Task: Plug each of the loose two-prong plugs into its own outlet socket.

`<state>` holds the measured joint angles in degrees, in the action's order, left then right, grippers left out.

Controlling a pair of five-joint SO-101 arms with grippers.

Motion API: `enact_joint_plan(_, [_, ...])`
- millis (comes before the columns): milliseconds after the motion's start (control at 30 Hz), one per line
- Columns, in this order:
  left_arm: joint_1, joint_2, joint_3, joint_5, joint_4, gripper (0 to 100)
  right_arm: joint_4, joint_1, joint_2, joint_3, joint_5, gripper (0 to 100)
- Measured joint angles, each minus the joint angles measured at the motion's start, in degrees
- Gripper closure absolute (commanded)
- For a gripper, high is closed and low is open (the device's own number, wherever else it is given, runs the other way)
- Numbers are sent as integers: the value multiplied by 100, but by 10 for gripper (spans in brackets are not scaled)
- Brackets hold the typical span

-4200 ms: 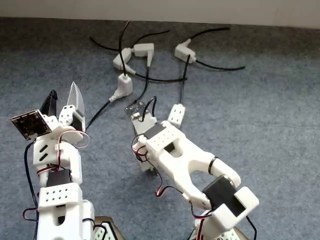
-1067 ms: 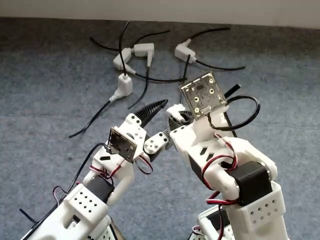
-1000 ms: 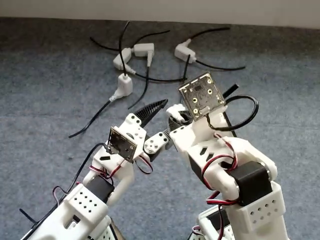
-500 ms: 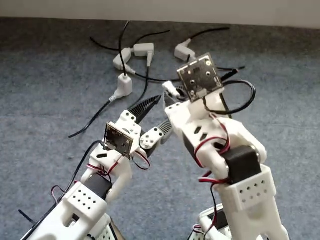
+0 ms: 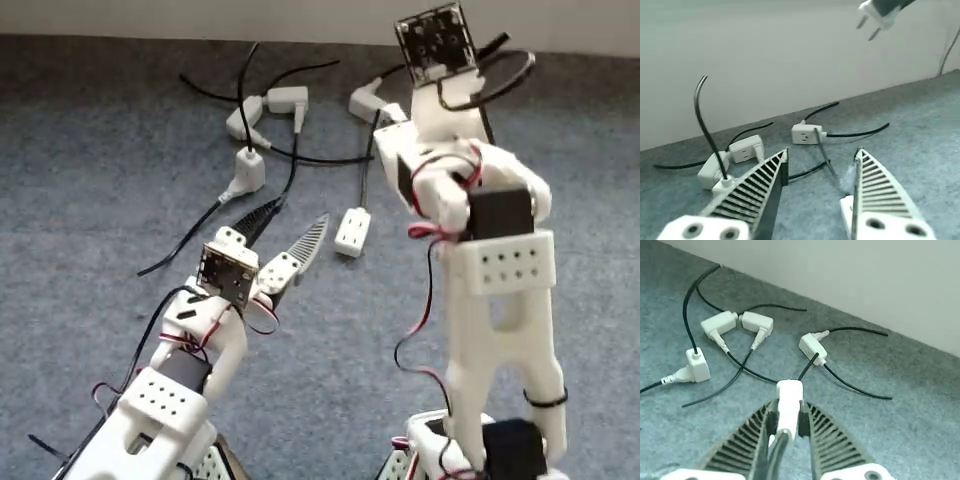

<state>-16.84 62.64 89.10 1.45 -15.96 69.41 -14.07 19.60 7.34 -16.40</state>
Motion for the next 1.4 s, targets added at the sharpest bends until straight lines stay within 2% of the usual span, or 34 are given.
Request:
enact_joint_plan(133, [404, 0, 299, 0, 0, 794, 545, 18, -712, 545, -589, 992])
enact_joint_plan(267, [1029, 0, 571, 0, 0, 794, 659, 18, -1187, 571, -976, 992])
enact_joint_plan(400, [1574, 0, 642, 0, 0, 794, 747, -132, -1433, 510, -1758, 992])
enact_joint_plan(600, [1670, 0, 659, 0, 0, 794, 747, -747, -1433, -237, -2919, 992])
enact_joint_plan(733, [1670, 0, 668, 0, 0, 794, 747, -862, -1433, -721, -3622, 992])
enact_joint_plan(967, [1670, 0, 668, 0, 0, 794, 185, -897, -1433, -1521, -3877, 992])
enact_joint_plan(1200, [1670, 0, 668, 0, 0, 794, -800, -967, -1433, -2391, -3877, 992])
enact_joint_plan(1400, [1670, 0, 668, 0, 0, 794, -1310, -967, -1433, -2673, -4360, 992])
